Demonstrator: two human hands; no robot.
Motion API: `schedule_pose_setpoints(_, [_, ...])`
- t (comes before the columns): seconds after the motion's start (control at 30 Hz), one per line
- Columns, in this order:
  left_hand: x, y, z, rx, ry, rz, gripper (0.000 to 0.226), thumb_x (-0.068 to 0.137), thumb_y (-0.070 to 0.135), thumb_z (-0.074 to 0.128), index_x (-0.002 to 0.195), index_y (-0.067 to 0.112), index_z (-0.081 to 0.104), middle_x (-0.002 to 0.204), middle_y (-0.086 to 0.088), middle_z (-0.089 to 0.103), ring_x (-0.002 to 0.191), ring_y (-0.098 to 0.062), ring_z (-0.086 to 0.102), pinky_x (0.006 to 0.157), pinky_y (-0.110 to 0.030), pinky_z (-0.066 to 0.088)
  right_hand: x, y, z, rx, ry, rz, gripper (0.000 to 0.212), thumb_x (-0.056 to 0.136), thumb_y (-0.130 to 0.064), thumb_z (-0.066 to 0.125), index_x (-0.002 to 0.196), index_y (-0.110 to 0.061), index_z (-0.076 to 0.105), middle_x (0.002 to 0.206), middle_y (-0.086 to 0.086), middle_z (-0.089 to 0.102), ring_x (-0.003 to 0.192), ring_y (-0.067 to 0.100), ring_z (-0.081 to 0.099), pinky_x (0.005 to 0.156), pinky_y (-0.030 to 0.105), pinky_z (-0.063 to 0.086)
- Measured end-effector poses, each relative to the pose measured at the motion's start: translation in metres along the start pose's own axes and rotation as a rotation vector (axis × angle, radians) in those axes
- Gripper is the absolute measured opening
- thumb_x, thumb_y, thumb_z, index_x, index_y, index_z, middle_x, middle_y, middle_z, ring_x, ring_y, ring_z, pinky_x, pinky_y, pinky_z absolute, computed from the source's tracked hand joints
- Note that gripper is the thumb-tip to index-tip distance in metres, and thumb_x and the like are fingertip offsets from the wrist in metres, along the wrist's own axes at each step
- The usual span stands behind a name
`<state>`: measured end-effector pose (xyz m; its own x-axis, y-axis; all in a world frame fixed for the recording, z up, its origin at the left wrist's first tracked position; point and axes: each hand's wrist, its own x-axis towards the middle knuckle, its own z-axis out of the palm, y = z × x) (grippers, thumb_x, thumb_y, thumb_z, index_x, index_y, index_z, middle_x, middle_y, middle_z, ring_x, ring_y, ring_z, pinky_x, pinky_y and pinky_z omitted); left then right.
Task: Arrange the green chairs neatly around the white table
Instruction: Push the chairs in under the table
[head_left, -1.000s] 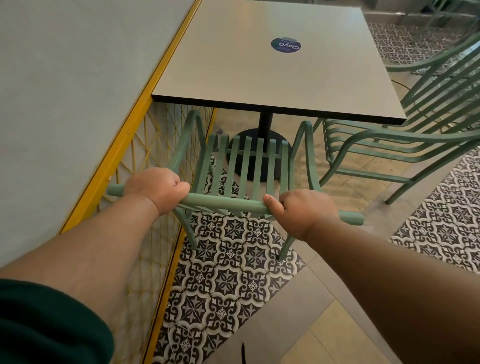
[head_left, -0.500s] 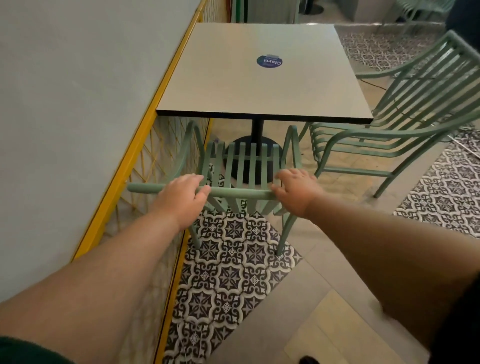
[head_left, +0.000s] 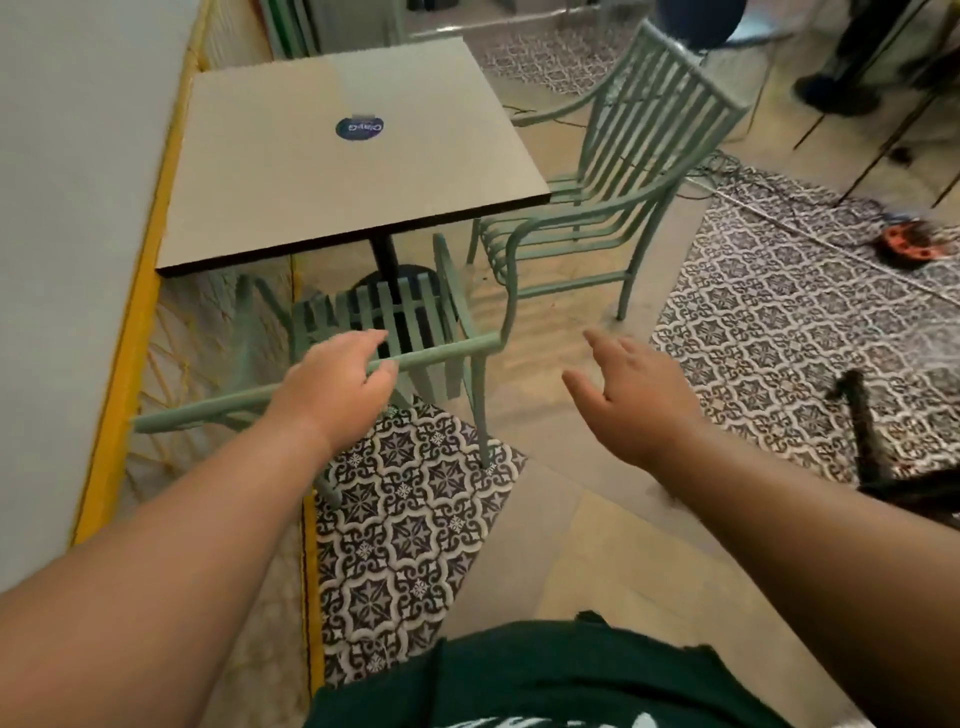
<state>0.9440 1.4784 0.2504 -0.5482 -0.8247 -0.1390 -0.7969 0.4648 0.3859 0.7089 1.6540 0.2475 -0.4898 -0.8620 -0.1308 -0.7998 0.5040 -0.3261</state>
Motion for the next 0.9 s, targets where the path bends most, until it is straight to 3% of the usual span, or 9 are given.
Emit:
schedule_pose_setpoints(0.2, [0.018,0.067,0.024,0.045,-0.055,0.158,0.049,0.100,0.042,0.046,0.148,0.031,0.046,0.137,0.005,0.059,0.121,-0.017,0.055,0.103,-0.051,0.049,-0.010,0.069,-0.019,-0.011,0.051,0.078,0.066,0.102,-0.052,0.039,0.156,-0.014,0.036,0.154,0.011,0.048,0.143,0.028,0.041,0.119,0.045,0.032])
schedule_pose_setpoints(0.43, [0.051,0.146,0.044,0.116,-0.065,0.275,0.054,0.101,0.043,0.046,0.152,0.030,0.042,0.154,0.006,0.048,0.141,-0.017,0.044,0.112,-0.047,0.043,-0.009,0.158,-0.050,-0.026,0.092,0.160,0.068,0.100,-0.054,0.038,0.151,-0.010,0.043,0.143,0.012,0.058,0.133,0.029,0.050,0.111,0.044,0.040])
schedule_pose_setpoints(0.67, [0.093,0.204,0.065,0.158,-0.077,0.353,0.056,0.100,0.044,0.045,0.153,0.027,0.041,0.155,0.006,0.046,0.143,-0.015,0.041,0.115,-0.049,0.039,0.018,0.214,-0.078,-0.057,0.106,0.182,0.068,0.100,-0.055,0.039,0.153,-0.011,0.041,0.148,0.011,0.054,0.139,0.029,0.046,0.116,0.043,0.036])
schedule_pose_setpoints(0.9, [0.182,0.239,0.076,0.180,-0.108,0.468,0.055,0.098,0.043,0.046,0.150,0.026,0.046,0.149,0.003,0.053,0.137,-0.020,0.047,0.110,-0.049,0.043,0.078,0.239,-0.094,-0.062,0.116,0.235,0.061,0.101,-0.049,0.043,0.149,-0.011,0.044,0.141,0.011,0.059,0.131,0.029,0.051,0.110,0.044,0.041])
